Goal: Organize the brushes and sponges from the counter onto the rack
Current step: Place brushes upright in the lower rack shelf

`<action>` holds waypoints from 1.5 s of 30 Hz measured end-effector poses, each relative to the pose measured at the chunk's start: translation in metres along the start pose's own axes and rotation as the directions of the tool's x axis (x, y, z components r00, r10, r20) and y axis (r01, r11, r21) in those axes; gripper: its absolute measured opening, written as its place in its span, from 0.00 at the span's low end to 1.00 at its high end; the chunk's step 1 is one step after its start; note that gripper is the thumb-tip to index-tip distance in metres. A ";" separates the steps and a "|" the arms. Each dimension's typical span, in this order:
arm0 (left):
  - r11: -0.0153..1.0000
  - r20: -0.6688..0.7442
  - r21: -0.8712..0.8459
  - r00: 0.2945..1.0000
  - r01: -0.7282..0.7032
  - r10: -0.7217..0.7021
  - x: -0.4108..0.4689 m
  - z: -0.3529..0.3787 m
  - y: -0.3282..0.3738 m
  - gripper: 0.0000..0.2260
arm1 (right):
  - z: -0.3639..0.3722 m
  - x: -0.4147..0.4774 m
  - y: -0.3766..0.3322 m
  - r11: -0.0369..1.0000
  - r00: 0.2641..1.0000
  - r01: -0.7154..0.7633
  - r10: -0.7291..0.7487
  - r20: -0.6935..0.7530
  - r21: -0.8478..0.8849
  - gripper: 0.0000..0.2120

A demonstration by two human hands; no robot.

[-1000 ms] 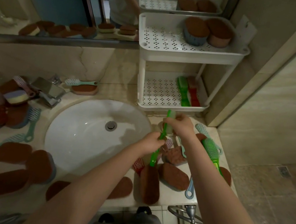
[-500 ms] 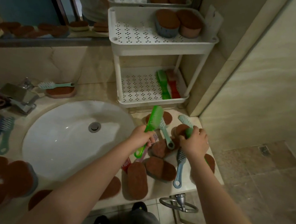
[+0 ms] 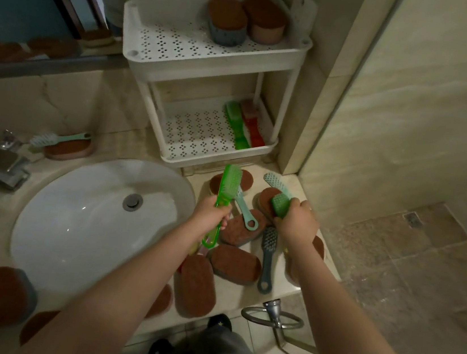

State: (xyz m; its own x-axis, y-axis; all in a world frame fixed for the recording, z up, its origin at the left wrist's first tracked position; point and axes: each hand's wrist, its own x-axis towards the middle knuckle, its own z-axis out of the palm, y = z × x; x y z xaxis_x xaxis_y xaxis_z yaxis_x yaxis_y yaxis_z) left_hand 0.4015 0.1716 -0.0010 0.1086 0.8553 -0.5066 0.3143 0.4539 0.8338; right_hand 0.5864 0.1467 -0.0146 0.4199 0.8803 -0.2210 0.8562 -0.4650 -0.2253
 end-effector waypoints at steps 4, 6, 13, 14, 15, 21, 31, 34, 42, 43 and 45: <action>0.999 -0.037 -0.036 0.999 -0.035 0.033 0.001 0.002 0.007 0.05 | -0.008 -0.001 -0.011 0.982 0.999 0.045 -0.041 -0.027 0.183 0.25; 0.997 -0.074 -0.045 0.996 -0.056 0.052 0.001 -0.001 0.013 0.03 | -0.016 0.000 -0.026 0.960 0.997 0.078 -0.070 -0.039 0.268 0.28; 0.990 -0.225 -0.077 0.970 -0.115 0.095 0.006 -0.036 0.032 0.09 | -0.037 0.027 -0.103 0.780 0.987 0.106 -0.157 0.029 0.617 0.27; 0.990 -0.235 -0.086 0.968 -0.113 0.091 0.007 -0.044 0.037 0.09 | -0.040 0.033 -0.115 0.732 0.984 0.072 -0.163 0.071 0.677 0.27; 0.989 -0.249 -0.095 0.965 -0.110 0.083 0.010 -0.050 0.041 0.09 | -0.044 0.040 -0.128 0.681 0.980 0.042 -0.169 0.101 0.731 0.28; 0.980 -0.328 -0.166 0.944 -0.107 0.047 0.034 -0.077 0.059 0.07 | -0.055 0.094 -0.193 0.619 0.960 -0.029 -0.201 0.193 0.785 0.29; 0.972 -0.360 -0.206 0.932 -0.114 0.033 0.066 -0.089 0.061 0.10 | -0.020 0.164 -0.229 0.864 0.962 0.124 -0.226 0.155 0.487 0.15; 0.972 -0.360 -0.202 0.932 -0.117 0.038 0.071 -0.088 0.061 0.10 | -0.007 0.168 -0.231 0.892 0.952 0.182 -0.265 0.153 0.413 0.20; 0.965 -0.353 -0.233 0.935 -0.122 0.033 0.071 -0.087 0.066 0.10 | 0.005 0.152 -0.213 0.882 0.917 0.395 -0.396 -0.048 0.256 0.20; 0.963 -0.350 -0.239 0.936 -0.124 0.034 0.070 -0.087 0.066 0.10 | 0.005 0.148 -0.207 0.877 0.899 0.438 -0.431 -0.076 0.200 0.19; 0.962 -0.344 -0.245 0.939 -0.123 0.033 0.069 -0.088 0.065 0.10 | 0.006 0.138 -0.196 0.832 0.833 0.553 -0.551 -0.045 0.042 0.20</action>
State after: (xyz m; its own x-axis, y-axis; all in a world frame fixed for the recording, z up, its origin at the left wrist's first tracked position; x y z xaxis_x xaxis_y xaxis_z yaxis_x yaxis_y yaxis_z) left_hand 0.3462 0.2818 0.0377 -0.2120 0.9034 -0.3728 0.0582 0.3925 0.9179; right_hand 0.4751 0.3590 -0.0071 -0.1082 0.9940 -0.0174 0.9321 0.0953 -0.3494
